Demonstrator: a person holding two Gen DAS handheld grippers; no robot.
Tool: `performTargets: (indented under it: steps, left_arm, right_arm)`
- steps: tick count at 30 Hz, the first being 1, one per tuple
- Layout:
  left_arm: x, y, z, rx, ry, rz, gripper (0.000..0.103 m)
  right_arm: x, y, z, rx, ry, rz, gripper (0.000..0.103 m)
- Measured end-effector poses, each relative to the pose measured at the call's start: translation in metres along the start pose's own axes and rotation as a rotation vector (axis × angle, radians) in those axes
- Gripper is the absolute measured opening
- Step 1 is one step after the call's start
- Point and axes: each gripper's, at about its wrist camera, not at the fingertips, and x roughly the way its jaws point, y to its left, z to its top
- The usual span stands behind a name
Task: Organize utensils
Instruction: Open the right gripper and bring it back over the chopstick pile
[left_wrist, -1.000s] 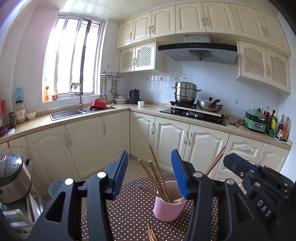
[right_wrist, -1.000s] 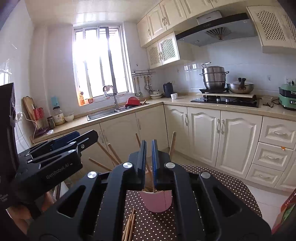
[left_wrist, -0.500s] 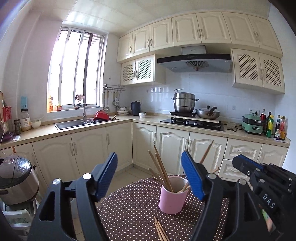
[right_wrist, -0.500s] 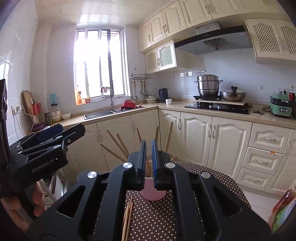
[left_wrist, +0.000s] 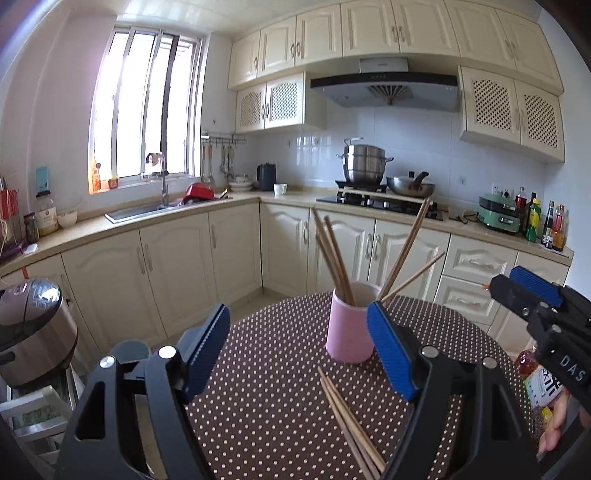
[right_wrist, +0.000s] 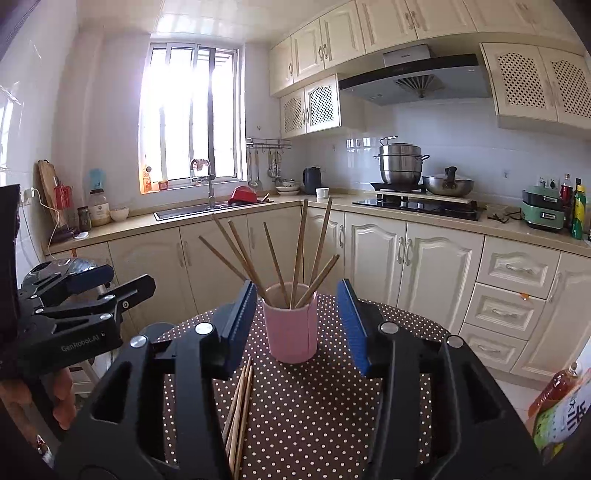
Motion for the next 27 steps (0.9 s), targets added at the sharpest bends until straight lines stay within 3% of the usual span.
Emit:
performTargets:
  steps: [8, 19, 27]
  left_arm:
    - [0.034, 0.007, -0.039, -0.002, 0.176, -0.008, 0.075]
    - [0.113, -0.017, -0.109, 0.085, 0.552, -0.033, 0.075]
    - [0.135, -0.023, -0.117, 0.084, 0.583, -0.02, 0.075]
  right_arm:
    - [0.017, 0.005, -0.029, -0.02, 0.084, 0.003, 0.05]
    - [0.061, 0.001, -0.091, 0.014, 0.302, 0.033, 0.051]
    - [0.076, -0.011, -0.107, 0.074, 0.374, 0.055, 0.053]
